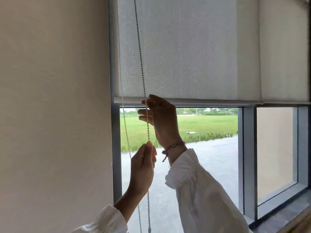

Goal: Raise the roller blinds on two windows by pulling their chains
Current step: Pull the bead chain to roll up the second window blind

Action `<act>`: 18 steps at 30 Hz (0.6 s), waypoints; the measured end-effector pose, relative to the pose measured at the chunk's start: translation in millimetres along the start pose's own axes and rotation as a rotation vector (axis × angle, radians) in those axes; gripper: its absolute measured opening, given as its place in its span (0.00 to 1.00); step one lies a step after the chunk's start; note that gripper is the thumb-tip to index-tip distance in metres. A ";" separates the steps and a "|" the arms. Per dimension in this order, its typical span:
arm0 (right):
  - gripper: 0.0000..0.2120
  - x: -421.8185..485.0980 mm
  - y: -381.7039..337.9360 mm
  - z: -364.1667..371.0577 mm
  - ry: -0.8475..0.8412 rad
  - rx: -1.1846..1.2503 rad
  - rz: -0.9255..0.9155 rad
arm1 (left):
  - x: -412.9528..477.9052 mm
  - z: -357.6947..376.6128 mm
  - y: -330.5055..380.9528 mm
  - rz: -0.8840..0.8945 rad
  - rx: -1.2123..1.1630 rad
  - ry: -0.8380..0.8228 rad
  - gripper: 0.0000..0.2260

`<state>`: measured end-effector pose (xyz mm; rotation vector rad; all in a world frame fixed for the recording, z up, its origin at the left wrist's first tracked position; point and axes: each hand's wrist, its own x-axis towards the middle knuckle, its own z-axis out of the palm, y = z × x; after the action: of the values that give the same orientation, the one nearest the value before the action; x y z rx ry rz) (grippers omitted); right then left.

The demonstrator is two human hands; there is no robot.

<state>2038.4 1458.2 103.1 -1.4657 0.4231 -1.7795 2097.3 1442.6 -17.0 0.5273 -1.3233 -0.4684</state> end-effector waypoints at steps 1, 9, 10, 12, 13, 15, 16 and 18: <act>0.13 0.3 0.3 0.8 0.010 0.001 -0.002 | -0.4 -1.1 1.0 -0.007 -0.002 -0.004 0.15; 0.11 -4.3 2.9 3.7 0.087 -0.068 -0.064 | -9.2 -5.3 -6.3 -0.058 -0.044 -0.012 0.16; 0.12 -4.9 2.3 3.0 0.086 -0.057 -0.055 | -9.3 -6.1 -8.5 -0.054 -0.034 0.016 0.15; 0.09 -6.9 2.8 2.1 0.074 -0.017 -0.026 | -8.1 -6.5 -12.0 -0.044 0.003 0.062 0.15; 0.08 -8.0 3.8 1.8 0.071 0.007 -0.010 | -7.4 -5.7 -12.6 -0.043 0.029 0.077 0.16; 0.06 -10.0 5.6 1.6 0.085 0.034 0.015 | -7.4 -3.3 -11.7 -0.038 0.090 0.098 0.16; 0.06 -10.6 6.0 1.5 0.096 0.035 0.021 | -8.3 -2.2 -9.5 -0.003 0.120 0.118 0.16; 0.06 -11.5 4.8 0.9 0.113 0.028 0.022 | -8.5 -4.5 -6.5 0.171 0.244 0.222 0.18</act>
<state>2041.3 1463.8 92.3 -1.3404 0.4686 -1.8494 2099.9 1443.0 -28.2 0.6426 -1.2046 -0.1033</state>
